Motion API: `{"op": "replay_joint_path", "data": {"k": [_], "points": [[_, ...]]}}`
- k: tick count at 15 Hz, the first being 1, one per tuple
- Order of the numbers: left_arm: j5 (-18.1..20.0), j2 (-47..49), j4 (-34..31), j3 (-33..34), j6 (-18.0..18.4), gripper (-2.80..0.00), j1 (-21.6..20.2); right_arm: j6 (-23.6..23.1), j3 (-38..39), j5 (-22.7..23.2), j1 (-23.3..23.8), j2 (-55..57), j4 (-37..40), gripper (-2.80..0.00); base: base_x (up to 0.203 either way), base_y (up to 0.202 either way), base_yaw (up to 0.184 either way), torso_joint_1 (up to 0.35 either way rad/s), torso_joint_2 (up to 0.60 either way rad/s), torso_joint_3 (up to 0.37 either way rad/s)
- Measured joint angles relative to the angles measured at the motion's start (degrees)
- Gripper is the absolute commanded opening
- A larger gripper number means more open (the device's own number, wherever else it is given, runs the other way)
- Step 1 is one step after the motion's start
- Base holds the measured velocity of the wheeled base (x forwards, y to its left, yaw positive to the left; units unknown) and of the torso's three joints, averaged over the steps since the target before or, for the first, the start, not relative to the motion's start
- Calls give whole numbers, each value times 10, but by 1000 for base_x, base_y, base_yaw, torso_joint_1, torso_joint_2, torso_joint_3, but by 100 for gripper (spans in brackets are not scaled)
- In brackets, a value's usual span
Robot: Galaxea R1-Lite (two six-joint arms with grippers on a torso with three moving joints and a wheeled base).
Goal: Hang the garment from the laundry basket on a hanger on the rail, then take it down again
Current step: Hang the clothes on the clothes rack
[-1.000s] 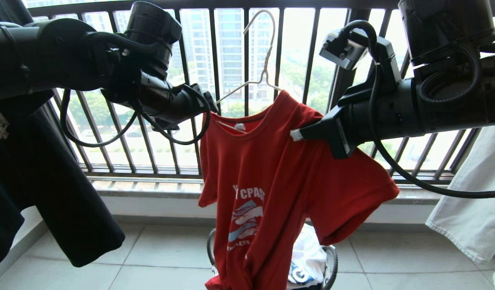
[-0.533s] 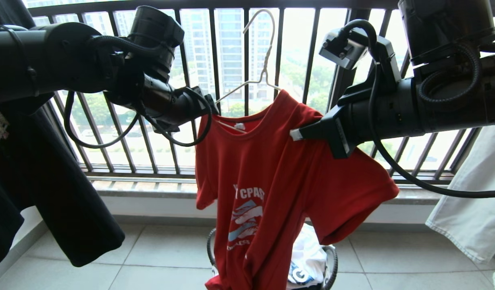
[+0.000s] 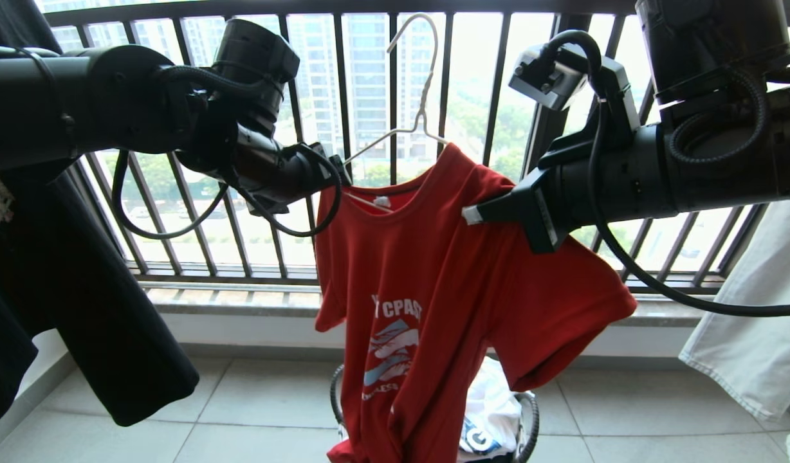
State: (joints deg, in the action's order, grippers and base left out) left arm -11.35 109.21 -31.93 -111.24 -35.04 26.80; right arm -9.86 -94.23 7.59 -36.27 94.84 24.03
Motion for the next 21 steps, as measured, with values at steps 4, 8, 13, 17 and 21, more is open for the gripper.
{"op": "replay_joint_path", "data": {"k": [4,8,13,17,21], "points": [[-11,-15,-17,1,0,0,6,0,-9,0,3,6,0,-280,0,0,0,0,0,0],[-16,-26,-38,1,1,0,14,0,-10,0,6,13,-1,-280,0,0,0,0,0,0],[-26,-22,-38,0,8,0,15,0,-11,0,9,14,-1,-280,0,0,0,0,0,0],[-66,-1,-29,0,15,0,15,0,-11,0,9,8,0,-280,0,0,0,0,0,0],[-67,4,-14,0,14,0,15,0,-9,0,10,2,1,-280,0,0,0,0,0,0]]}}
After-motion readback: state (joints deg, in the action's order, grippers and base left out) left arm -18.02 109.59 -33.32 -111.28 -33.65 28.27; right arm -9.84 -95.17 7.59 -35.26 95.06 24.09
